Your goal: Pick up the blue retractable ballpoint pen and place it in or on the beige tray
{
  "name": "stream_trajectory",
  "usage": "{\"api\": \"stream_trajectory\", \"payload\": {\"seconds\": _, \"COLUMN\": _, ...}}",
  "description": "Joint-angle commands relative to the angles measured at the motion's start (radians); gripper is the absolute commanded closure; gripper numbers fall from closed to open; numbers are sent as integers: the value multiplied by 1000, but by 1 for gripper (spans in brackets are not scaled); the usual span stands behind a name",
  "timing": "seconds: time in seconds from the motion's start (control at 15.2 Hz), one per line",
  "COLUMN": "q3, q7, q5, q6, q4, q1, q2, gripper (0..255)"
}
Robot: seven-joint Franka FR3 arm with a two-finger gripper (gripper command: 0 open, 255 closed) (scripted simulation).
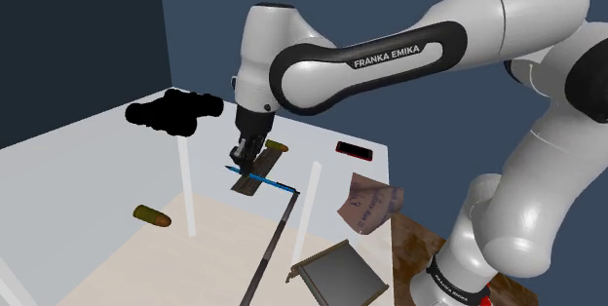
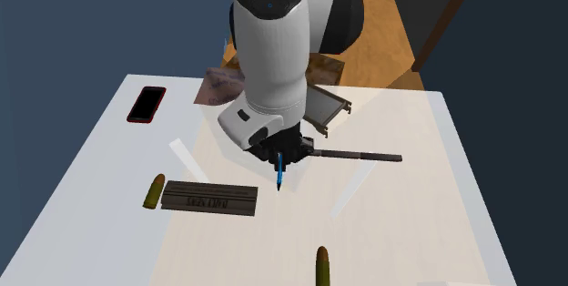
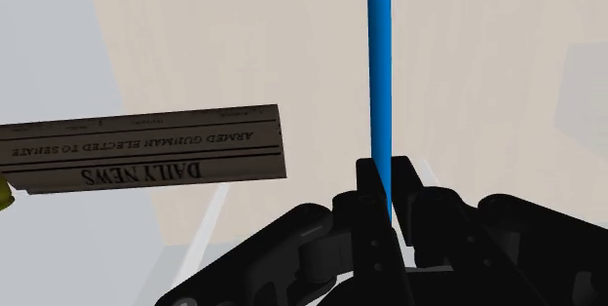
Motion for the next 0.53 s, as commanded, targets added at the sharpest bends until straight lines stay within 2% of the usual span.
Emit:
{"api": "stream_trajectory", "payload": {"seconds": 0.0, "q3": 9, "q7": 8, "q5": 27, "q6": 13, "q4": -89, "q1": 11, "q2": -80, "gripper": 255}}
{"api": "stream_trajectory", "payload": {"seconds": 0.46, "q3": 37, "q7": 43, "q5": 115, "q6": -4, "q4": -308, "q1": 73, "q2": -328, "gripper": 255}}
